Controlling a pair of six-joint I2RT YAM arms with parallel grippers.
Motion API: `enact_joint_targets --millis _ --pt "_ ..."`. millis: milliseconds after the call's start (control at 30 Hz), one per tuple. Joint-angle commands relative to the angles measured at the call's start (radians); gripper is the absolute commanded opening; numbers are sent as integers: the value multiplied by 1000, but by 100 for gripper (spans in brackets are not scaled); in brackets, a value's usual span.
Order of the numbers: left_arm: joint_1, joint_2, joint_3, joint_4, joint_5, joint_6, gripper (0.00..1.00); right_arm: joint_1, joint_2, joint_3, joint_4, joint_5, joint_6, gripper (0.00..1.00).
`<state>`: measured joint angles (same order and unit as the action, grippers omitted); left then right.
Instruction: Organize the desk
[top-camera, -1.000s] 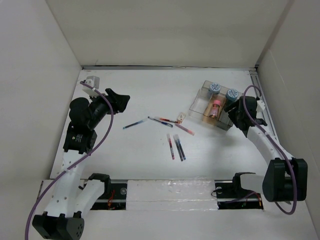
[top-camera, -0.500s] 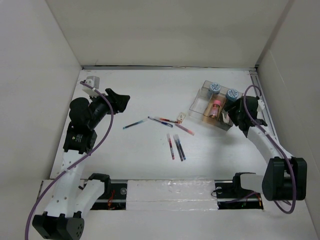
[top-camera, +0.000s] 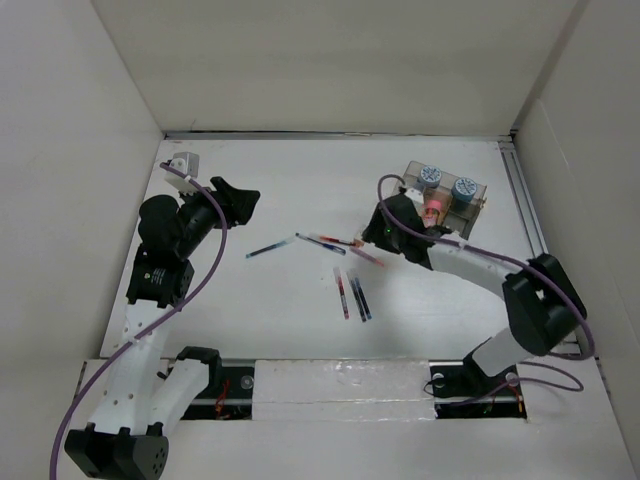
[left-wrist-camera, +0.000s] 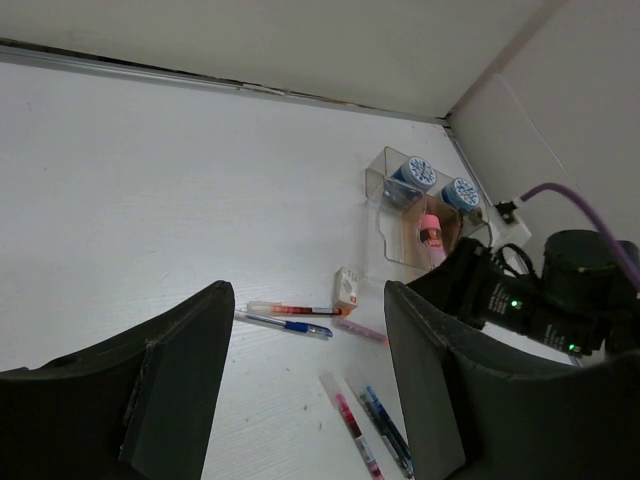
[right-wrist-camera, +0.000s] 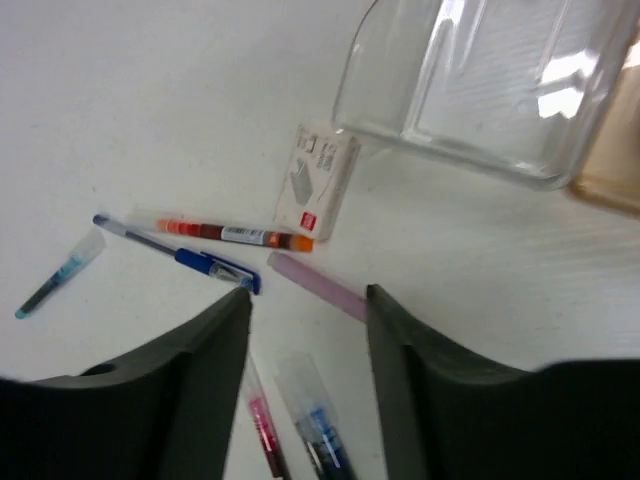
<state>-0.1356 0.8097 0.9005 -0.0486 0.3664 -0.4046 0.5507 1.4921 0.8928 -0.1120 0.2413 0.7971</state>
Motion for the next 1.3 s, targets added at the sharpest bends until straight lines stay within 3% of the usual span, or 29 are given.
enact_joint_targets --millis 0,100,467,700,867,967,1167,1267 --pt "4 -12 5 41 11 3 58 55 86 110 -46 90 -30 61" --pt "4 -14 0 41 17 1 58 75 184 185 -89 127 -35 69" --pt "4 -14 -2 42 29 0 58 75 355 316 -143 187 -36 66" --pt "4 -14 -3 43 40 -3 58 97 422 356 -158 213 -26 54" --pt "4 -12 -6 42 42 -5 58 107 448 371 -172 242 -27 38" --pt "4 -14 -3 41 40 -5 58 117 415 365 -166 242 -19 35" --pt "4 -7 0 41 34 -3 58 126 107 255 -60 285 -12 35" --pt "4 -9 -2 42 25 0 58 59 -74 149 -32 312 37 35"
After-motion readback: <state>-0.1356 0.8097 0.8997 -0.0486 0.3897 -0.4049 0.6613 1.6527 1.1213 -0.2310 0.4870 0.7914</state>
